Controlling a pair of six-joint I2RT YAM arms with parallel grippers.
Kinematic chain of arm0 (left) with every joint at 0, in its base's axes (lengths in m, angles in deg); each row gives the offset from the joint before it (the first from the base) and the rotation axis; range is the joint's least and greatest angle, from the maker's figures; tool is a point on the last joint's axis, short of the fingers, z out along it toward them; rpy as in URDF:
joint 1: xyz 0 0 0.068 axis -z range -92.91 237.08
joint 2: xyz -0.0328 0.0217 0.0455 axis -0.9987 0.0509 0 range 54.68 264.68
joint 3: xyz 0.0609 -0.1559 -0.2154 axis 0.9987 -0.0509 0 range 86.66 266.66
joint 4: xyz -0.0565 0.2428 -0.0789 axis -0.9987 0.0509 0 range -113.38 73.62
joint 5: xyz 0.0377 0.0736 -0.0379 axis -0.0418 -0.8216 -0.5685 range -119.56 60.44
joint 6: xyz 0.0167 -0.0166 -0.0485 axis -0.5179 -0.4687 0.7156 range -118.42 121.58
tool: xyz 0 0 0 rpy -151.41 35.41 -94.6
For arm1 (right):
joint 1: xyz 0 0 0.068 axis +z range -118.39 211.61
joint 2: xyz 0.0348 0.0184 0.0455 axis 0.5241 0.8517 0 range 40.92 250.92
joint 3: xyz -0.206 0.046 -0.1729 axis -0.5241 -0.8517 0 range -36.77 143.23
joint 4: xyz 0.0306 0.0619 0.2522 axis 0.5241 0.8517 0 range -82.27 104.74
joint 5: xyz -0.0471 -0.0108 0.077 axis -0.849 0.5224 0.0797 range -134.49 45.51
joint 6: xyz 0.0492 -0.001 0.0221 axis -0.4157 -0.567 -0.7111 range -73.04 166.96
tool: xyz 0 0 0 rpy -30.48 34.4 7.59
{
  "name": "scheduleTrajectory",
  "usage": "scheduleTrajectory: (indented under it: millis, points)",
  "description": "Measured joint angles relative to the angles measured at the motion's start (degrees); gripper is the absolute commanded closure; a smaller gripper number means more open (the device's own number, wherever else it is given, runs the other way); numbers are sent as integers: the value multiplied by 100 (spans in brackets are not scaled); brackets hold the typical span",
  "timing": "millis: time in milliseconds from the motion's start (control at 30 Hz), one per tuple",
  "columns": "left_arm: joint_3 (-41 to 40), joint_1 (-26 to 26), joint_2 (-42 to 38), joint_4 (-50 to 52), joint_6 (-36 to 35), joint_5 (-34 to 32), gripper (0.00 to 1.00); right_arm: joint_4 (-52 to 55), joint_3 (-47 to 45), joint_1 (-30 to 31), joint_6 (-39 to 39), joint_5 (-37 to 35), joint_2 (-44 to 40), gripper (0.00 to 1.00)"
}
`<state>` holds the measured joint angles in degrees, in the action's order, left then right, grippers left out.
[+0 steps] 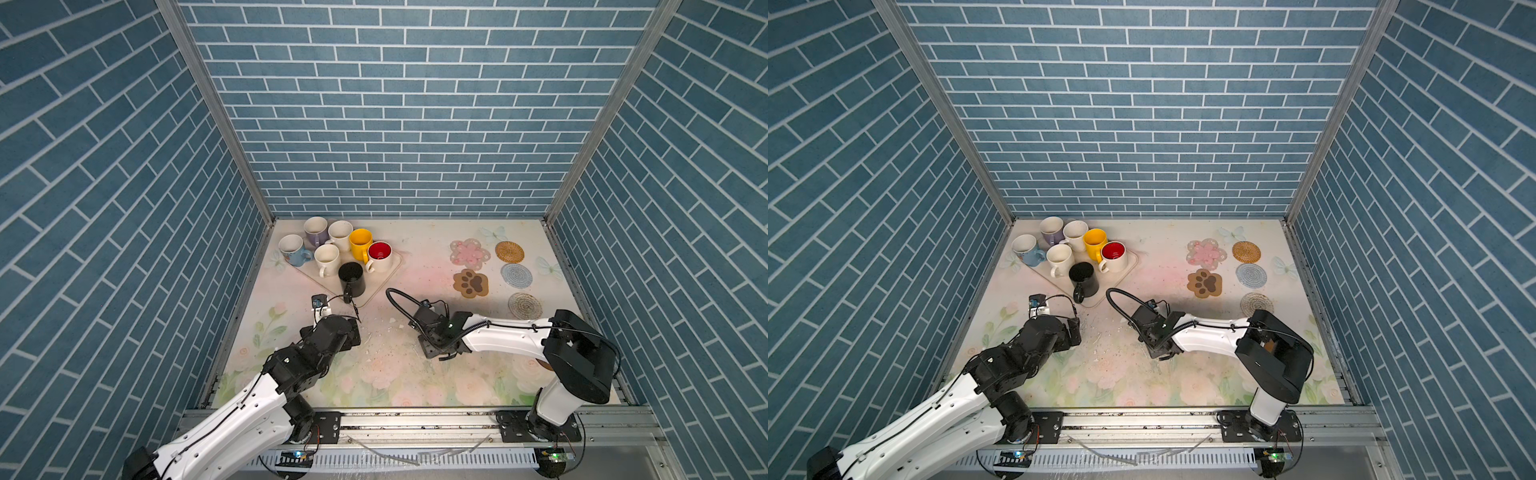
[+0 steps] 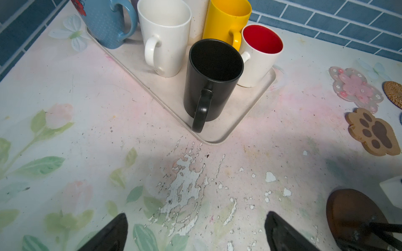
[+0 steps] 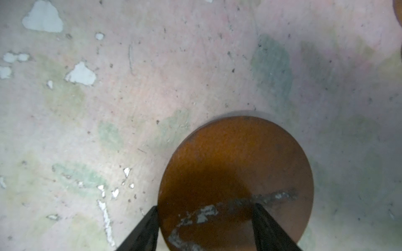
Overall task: Place cups on coasters
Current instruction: Move the coaster to the middle-right of the table.
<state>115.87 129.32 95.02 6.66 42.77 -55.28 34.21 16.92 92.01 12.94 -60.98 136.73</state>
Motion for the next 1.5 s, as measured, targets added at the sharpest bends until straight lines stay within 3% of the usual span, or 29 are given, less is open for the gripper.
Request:
scheduleTrajectory:
  millis: [500, 900, 1133, 1333, 1500]
  points:
    - [63, -2, 992, -527, 68, 151, 1, -229, -647, -1370, 442, 232, -608, 35]
    - [538, -11, 1867, -828, 33, 164, 1, -656, -684, -2341, 844, 579, -616, 35]
    - [695, -11, 2044, -901, -9, 162, 1, -866, -680, -2546, 887, 713, -577, 36]
    - [798, -11, 2133, -890, -190, 216, 1, -870, -678, -2570, 881, 800, -621, 30]
    - [866, -11, 2055, -911, -483, 343, 1, -564, -669, -2583, 857, 841, -1137, 27]
